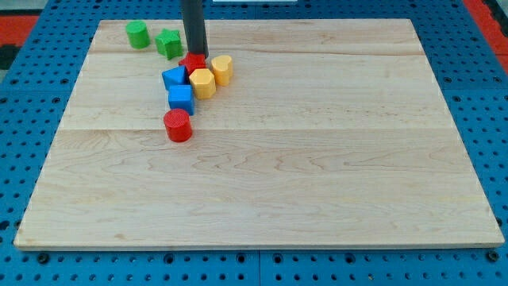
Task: Move the yellow heart into red star
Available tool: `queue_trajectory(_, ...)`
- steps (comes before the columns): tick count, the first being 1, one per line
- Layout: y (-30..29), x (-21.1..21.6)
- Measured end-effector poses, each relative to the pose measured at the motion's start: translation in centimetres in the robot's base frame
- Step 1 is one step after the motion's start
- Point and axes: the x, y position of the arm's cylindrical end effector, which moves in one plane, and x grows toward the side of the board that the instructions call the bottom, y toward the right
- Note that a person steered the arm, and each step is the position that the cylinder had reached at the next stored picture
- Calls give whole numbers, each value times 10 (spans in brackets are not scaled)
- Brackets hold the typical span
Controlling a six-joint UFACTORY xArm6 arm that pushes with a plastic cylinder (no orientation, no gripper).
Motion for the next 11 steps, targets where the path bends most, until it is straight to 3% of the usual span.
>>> queue_trajectory(1,-4,-4)
queue_trajectory(2,-8,-55)
queue_trajectory(5,92,-25)
queue_trajectory(6,92,-5)
queue_trajectory(10,53,2)
queue_trajectory(11,81,2)
